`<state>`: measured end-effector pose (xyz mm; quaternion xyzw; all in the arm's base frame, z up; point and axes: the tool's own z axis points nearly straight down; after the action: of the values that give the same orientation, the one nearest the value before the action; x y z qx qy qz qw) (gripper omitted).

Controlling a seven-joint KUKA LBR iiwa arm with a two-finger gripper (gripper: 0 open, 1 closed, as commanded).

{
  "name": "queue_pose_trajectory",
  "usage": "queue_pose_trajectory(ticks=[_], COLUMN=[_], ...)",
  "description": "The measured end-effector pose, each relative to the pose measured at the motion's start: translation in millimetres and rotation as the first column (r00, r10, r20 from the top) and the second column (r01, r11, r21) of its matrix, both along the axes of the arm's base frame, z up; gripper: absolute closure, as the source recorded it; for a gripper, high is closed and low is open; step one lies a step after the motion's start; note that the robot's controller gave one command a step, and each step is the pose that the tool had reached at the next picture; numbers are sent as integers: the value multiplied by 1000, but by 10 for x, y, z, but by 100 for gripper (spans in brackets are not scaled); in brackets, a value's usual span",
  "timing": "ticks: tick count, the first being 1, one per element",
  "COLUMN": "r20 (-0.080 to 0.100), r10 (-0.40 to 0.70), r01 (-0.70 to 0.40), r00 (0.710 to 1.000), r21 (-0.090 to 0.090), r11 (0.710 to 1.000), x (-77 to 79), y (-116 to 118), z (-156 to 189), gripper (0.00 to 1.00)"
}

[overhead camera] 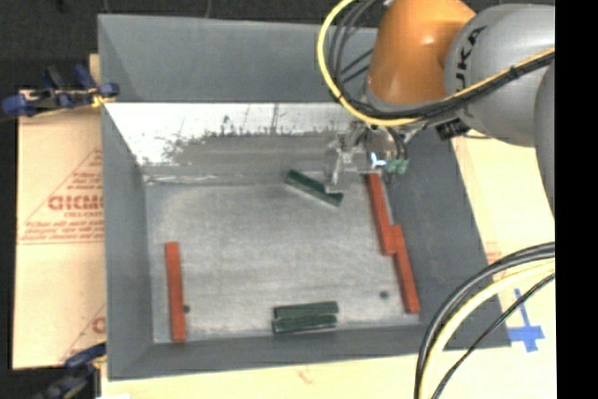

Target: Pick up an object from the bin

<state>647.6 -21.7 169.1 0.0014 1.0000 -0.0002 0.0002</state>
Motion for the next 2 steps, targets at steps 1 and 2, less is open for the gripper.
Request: queue_pose_trajectory(ticks=[1,2], r20=[6,-2], r10=[-1,-233], r01=[1,233], r00=[1000,973], r21=[0,0], r11=[1000,973], x=[12,-178], y=[-6,-236], z=[35,-963], gripper=[0,0])
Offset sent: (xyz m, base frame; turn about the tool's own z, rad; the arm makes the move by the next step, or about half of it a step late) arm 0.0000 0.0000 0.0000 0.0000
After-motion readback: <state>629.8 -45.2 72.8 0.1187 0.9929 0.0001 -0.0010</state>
